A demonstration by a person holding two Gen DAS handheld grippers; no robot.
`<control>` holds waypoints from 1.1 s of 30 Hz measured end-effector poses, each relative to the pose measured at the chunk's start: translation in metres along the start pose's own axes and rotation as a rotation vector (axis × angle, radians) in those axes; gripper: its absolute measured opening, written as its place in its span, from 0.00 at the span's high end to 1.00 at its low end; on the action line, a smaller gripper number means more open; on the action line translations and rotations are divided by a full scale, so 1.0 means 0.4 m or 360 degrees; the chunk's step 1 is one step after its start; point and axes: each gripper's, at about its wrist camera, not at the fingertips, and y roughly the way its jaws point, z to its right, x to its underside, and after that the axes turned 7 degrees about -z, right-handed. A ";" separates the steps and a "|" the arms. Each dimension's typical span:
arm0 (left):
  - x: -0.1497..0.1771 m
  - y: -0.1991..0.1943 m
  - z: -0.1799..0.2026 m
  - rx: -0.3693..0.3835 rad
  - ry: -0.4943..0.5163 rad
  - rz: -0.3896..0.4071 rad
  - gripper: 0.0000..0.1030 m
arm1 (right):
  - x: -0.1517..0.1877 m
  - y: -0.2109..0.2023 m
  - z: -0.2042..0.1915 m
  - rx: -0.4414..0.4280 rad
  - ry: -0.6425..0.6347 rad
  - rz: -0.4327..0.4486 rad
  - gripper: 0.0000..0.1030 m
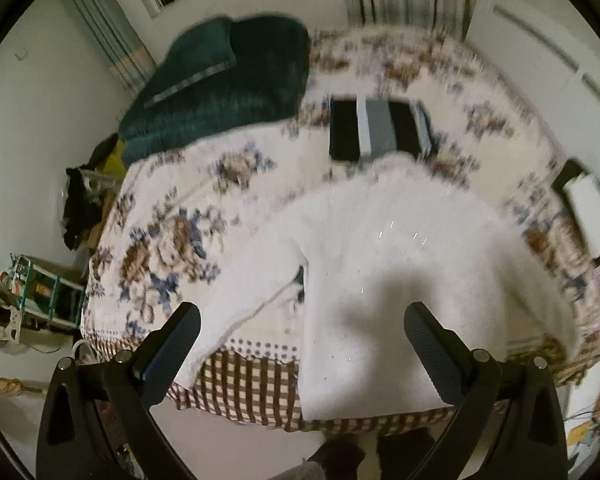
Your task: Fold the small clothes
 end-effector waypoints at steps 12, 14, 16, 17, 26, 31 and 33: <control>0.016 0.506 0.178 -0.0189 -0.0100 -0.0437 0.00 | -0.162 0.749 0.527 -0.0368 0.1112 -0.0281 0.21; 0.016 0.583 0.195 -0.0197 -0.0133 -0.0490 0.00 | -0.174 0.841 0.574 -0.0451 0.1290 -0.0245 0.22; 0.016 0.639 0.207 -0.0213 -0.0164 -0.0528 0.00 | -0.183 0.907 0.600 -0.0469 0.1398 -0.0219 0.26; 0.015 0.668 0.210 -0.0211 -0.0186 -0.0545 0.00 | -0.187 0.936 0.610 -0.0467 0.1443 -0.0206 0.30; -0.010 0.776 0.191 -0.0136 -0.0324 -0.0519 0.00 | -0.248 0.885 0.518 -0.0198 0.1264 0.0155 0.88; -0.012 0.768 0.115 -0.0113 -0.0441 -0.0447 0.00 | -0.342 0.750 0.244 -0.0144 0.0709 0.0310 0.88; -0.006 0.763 0.065 -0.0122 -0.0495 -0.0426 0.00 | -0.371 0.704 0.065 -0.0164 0.0412 0.0322 0.88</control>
